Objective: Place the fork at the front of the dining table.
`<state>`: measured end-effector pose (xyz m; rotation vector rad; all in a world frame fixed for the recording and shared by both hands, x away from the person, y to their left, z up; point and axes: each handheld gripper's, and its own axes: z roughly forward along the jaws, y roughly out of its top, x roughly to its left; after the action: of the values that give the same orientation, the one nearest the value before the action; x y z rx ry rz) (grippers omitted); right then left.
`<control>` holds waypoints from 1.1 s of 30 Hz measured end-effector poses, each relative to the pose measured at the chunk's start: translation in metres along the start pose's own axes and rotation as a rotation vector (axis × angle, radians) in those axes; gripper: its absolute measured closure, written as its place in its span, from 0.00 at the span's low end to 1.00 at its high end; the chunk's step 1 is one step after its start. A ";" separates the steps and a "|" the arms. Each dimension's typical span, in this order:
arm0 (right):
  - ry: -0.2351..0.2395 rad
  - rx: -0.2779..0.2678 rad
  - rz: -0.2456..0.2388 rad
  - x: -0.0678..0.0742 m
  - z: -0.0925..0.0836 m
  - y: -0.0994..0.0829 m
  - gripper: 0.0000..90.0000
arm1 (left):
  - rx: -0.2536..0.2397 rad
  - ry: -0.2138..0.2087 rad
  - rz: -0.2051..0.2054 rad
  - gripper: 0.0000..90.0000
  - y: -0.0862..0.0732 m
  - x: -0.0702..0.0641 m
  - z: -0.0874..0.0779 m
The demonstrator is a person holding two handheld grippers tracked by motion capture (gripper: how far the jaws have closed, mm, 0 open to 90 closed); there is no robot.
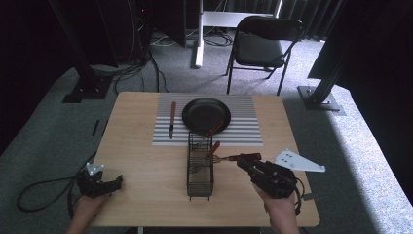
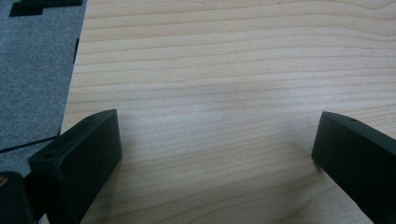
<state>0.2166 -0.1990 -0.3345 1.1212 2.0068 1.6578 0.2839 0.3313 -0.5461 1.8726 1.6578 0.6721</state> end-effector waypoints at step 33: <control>-0.401 0.136 0.067 -0.099 0.023 -0.034 0.90 | 0.000 0.000 0.000 0.01 0.000 0.000 0.000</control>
<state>0.2834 -0.2552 -0.3962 1.4499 1.8560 1.2154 0.2839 0.3313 -0.5461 1.8727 1.6575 0.6721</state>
